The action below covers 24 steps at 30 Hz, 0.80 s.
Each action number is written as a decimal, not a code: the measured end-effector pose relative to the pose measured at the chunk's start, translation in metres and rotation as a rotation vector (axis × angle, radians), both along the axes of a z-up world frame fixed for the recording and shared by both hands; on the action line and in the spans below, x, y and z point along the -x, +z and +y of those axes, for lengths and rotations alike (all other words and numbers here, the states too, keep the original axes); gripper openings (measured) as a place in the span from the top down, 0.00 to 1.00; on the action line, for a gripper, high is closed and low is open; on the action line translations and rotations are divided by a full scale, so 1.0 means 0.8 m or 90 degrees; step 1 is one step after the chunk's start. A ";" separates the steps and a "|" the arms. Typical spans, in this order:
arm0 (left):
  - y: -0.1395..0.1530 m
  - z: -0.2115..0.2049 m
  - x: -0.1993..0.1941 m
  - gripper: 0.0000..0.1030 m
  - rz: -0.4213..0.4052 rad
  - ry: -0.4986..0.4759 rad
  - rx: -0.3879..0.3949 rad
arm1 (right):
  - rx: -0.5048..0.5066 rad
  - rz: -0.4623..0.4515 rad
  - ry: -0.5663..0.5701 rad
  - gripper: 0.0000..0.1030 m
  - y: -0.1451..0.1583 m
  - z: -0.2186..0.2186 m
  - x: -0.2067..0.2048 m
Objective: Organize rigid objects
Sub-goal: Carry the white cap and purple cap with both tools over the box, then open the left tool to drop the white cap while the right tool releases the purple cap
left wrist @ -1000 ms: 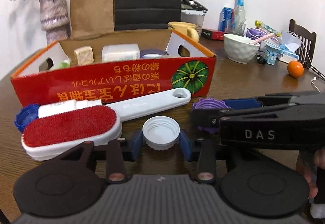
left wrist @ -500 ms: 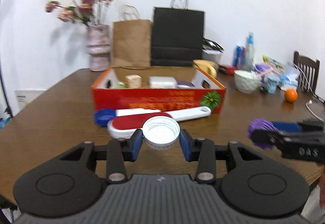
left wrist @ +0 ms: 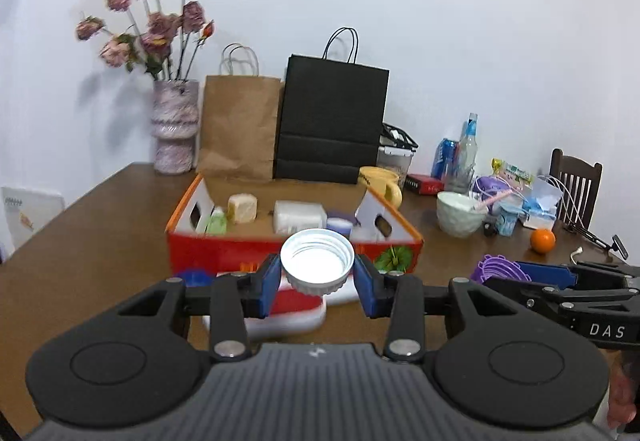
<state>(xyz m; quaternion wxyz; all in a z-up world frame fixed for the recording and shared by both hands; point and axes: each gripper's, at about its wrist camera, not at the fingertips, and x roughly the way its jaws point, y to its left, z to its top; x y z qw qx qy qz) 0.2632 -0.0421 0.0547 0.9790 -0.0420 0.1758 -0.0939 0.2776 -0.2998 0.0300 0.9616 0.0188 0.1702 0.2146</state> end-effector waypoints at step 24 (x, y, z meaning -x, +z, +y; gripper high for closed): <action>-0.088 -0.066 -0.308 0.60 0.202 -0.158 -0.029 | 0.062 0.171 -0.014 0.47 -0.039 0.044 -0.320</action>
